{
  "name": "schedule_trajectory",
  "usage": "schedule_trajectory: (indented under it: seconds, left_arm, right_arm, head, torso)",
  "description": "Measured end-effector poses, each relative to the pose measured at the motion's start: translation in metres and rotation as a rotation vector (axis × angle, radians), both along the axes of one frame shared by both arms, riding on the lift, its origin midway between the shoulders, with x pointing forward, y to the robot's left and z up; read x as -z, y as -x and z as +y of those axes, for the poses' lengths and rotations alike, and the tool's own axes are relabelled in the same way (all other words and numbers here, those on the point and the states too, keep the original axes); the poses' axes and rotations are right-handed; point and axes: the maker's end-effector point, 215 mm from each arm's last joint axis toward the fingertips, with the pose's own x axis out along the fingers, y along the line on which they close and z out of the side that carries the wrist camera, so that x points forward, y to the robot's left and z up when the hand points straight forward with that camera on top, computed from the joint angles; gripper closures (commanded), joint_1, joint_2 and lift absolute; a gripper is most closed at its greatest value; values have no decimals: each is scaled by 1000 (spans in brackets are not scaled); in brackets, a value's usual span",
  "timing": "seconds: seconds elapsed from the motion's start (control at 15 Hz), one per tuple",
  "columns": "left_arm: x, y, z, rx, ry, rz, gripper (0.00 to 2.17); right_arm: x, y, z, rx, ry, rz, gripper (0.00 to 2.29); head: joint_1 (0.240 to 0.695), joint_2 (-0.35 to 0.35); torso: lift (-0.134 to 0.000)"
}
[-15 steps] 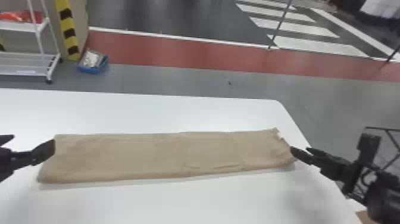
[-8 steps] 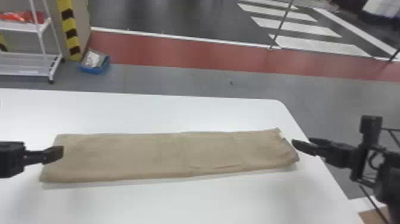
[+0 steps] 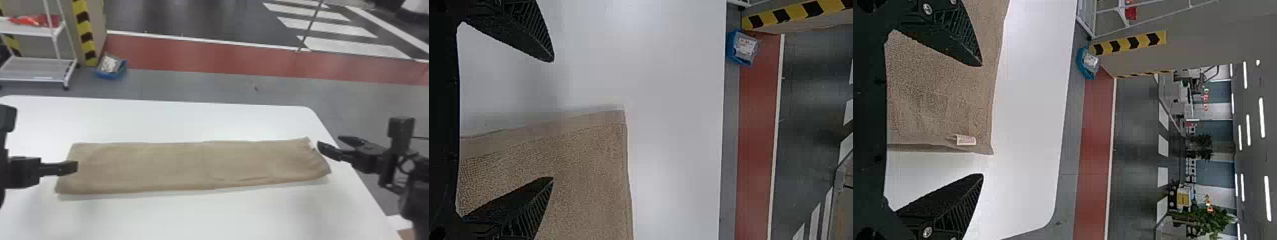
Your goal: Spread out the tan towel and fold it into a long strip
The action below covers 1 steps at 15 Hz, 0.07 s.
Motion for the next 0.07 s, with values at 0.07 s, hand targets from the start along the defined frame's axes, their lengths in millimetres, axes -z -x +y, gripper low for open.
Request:
schedule_trajectory:
  seconds: [0.07]
  left_arm:
    - [3, 1, -1, -2, 2, 5, 36]
  right_arm:
    - [2, 1, -1, 1, 19, 6, 178]
  head:
    - [695, -236]
  torso:
    - [-124]
